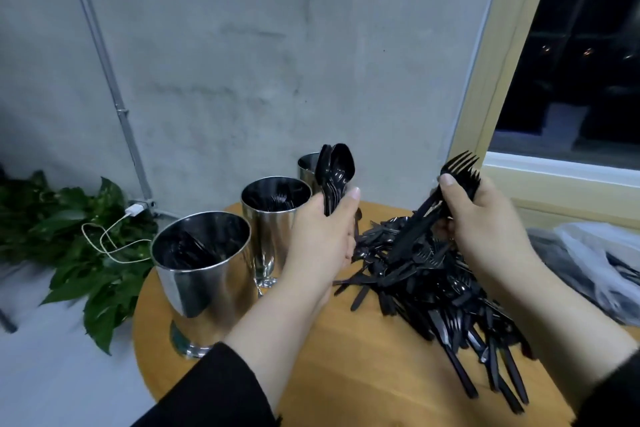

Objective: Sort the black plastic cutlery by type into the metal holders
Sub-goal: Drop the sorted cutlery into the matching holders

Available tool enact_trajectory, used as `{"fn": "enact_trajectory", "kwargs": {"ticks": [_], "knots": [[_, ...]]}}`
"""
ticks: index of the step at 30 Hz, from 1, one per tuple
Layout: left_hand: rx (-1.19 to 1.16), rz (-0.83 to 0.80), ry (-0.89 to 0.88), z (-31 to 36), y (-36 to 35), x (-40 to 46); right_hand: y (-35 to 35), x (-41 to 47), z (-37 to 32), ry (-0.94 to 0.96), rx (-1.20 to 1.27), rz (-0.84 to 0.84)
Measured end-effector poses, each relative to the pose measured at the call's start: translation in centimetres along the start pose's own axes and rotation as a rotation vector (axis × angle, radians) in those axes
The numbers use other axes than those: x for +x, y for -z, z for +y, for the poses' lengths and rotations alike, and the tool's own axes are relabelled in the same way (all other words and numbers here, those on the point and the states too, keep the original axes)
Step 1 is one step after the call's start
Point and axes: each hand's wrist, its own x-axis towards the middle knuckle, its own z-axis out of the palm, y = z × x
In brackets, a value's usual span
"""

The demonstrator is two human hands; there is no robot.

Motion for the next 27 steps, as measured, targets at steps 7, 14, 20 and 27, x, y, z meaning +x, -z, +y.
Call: {"fn": "enact_trajectory", "kwargs": {"ticks": [7, 14, 20, 27], "knots": [[0.011, 0.116, -0.089, 5.3, 5.9, 3.8, -8.2, 5.9, -3.7, 0.121, 0.095, -0.091], [0.058, 0.177, -0.06, 5.5, 11.7, 4.9, -18.9, 8.9, -4.0, 0.16, -0.084, -0.217], [0.092, 0.114, 0.008, 4.8, 12.6, 4.9, -21.6, 9.2, -2.0, 0.123, -0.399, -0.438], [0.077, -0.125, 0.202, 3.7, 9.1, 5.3, -14.1, 6.4, -4.2, 0.154, 0.169, -0.592]]}}
